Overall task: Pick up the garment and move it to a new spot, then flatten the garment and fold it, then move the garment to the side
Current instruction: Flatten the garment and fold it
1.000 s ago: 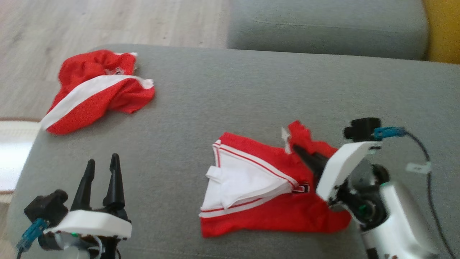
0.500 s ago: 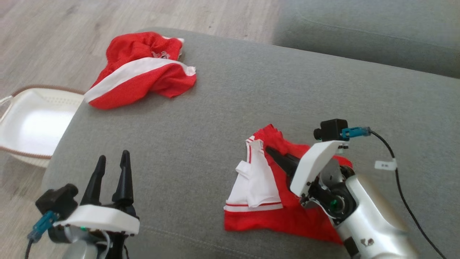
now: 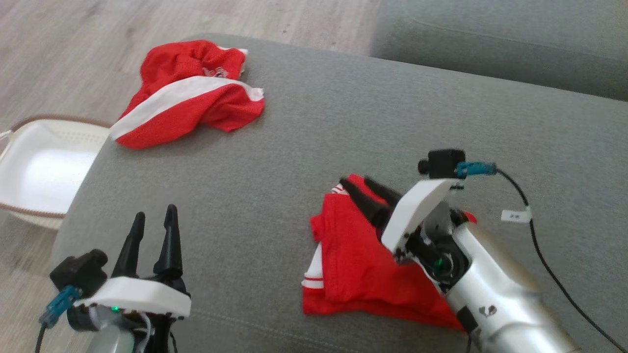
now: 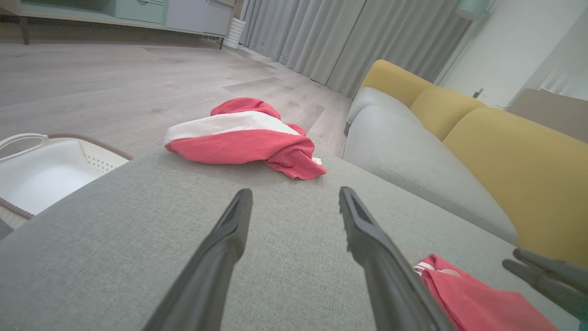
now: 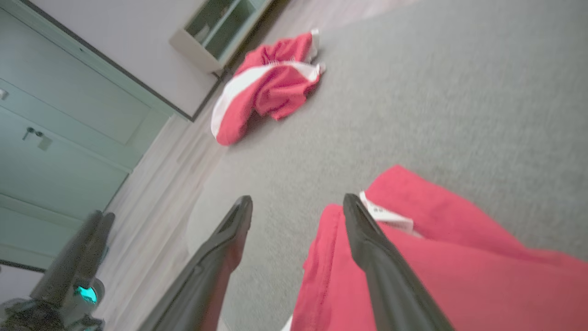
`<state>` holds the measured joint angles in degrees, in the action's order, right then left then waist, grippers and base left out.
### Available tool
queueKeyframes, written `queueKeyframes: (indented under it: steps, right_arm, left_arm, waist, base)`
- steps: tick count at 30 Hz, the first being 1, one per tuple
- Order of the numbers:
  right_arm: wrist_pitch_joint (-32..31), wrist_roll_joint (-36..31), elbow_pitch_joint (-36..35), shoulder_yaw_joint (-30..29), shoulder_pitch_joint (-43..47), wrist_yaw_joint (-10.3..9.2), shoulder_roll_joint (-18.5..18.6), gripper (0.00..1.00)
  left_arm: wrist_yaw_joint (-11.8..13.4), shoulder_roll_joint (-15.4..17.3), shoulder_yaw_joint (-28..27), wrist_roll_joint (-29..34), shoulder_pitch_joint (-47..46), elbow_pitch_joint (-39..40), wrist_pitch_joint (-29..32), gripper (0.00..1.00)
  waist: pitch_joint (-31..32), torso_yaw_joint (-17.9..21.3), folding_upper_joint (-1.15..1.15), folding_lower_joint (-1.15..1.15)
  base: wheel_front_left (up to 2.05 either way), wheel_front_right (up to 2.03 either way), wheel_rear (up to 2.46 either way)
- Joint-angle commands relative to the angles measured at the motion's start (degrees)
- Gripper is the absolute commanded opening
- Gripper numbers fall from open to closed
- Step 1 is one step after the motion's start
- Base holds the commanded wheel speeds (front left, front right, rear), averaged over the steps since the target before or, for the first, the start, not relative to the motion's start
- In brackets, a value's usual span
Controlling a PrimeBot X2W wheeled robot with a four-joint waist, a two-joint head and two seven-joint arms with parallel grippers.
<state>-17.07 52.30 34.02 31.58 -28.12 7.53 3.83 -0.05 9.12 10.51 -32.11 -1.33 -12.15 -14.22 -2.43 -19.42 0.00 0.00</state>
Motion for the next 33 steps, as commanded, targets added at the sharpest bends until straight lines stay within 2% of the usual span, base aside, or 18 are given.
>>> queueKeyframes:
  steps: [1,6,11,16,25,33]
  right_arm:
    - [1.4,0.5,-2.7,0.5,-3.0,-0.04,-0.6,1.0]
    - [8.0,-0.1,-7.2,-0.9,-4.0,-0.04,4.3,1.0]
    - [15.0,-4.8,-11.3,-2.4,-2.1,-0.04,11.1,1.0]
    - [21.8,-10.5,-14.2,-5.5,2.2,-0.04,14.5,1.0]
    - [29.0,-20.9,-14.4,-12.7,10.5,-0.04,13.0,1.0]
    - [31.3,-29.8,-13.3,-17.8,15.2,-0.04,9.2,1.0]
  left_arm:
    - [-0.2,0.7,-2.2,-0.3,-2.8,1.7,-0.6,1.0]
    - [0.0,0.7,-3.2,-0.2,-2.3,2.1,-0.7,1.0]
    - [-0.5,0.5,-4.2,0.3,-1.4,3.3,-0.7,1.0]
    - [-1.1,0.1,-5.3,1.6,-0.5,4.5,-0.8,1.0]
    - [-0.7,0.1,-6.6,8.2,0.5,5.3,-0.8,1.0]
    - [-0.3,-0.6,-8.8,13.4,1.2,6.3,-0.8,1.0]
  waist:
    - [0.2,1.0,0.0,0.0]
    - [0.8,3.6,0.0,0.0]
    - [1.6,6.1,0.0,0.0]
    - [2.3,9.4,0.0,0.0]
    - [3.2,15.3,0.0,0.0]
    - [3.4,17.6,0.0,0.0]
  base:
    - [0.0,0.0,0.0]
    - [0.0,0.0,0.0]
    - [0.0,0.0,0.0]
    - [0.0,0.0,0.0]
    - [0.0,0.0,0.0]
    - [0.0,0.0,0.0]
